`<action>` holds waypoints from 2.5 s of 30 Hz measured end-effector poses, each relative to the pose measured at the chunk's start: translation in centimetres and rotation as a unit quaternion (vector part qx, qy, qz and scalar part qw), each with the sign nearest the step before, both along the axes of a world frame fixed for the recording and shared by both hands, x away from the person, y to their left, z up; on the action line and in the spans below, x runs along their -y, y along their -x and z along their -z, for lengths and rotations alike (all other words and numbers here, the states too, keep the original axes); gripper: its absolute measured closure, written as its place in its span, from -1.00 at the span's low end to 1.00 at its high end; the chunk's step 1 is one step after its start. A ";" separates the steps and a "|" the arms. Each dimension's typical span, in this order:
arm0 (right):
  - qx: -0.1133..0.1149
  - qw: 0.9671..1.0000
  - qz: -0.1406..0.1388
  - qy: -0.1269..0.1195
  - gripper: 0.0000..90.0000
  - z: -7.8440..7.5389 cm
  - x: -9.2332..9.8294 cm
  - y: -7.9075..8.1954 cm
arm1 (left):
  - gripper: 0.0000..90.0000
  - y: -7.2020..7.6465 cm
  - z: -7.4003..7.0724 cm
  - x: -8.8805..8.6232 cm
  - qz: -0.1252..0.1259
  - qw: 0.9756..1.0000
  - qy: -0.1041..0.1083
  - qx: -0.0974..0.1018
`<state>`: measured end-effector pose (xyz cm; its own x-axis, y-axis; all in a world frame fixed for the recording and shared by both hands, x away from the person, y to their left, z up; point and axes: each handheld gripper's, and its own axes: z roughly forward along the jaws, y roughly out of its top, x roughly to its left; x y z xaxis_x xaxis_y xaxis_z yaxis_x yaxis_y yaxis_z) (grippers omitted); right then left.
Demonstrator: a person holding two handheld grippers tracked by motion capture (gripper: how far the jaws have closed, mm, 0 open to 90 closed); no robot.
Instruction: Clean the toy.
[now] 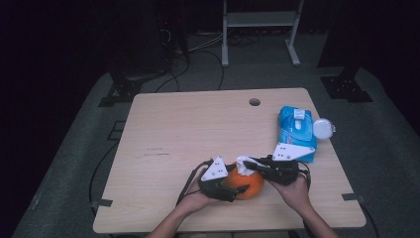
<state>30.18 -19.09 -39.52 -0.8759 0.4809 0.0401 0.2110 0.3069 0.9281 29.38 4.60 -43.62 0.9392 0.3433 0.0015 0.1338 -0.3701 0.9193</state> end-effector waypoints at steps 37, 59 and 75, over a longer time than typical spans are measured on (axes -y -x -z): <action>0.006 1.000 0.009 -0.001 0.82 -0.3 0.6 0.3 | -0.38 -1.1 -0.1 -0.9 -0.026 0.999 0.019 -0.025; -0.024 1.000 0.007 0.004 0.82 -0.1 0.8 -0.5 | -0.34 0.9 0.0 1.2 0.009 0.999 -0.029 0.036; -0.042 0.998 0.034 -0.027 0.82 0.4 3.1 -1.3 | -0.28 -1.5 0.2 -1.5 -0.042 0.997 0.033 -0.050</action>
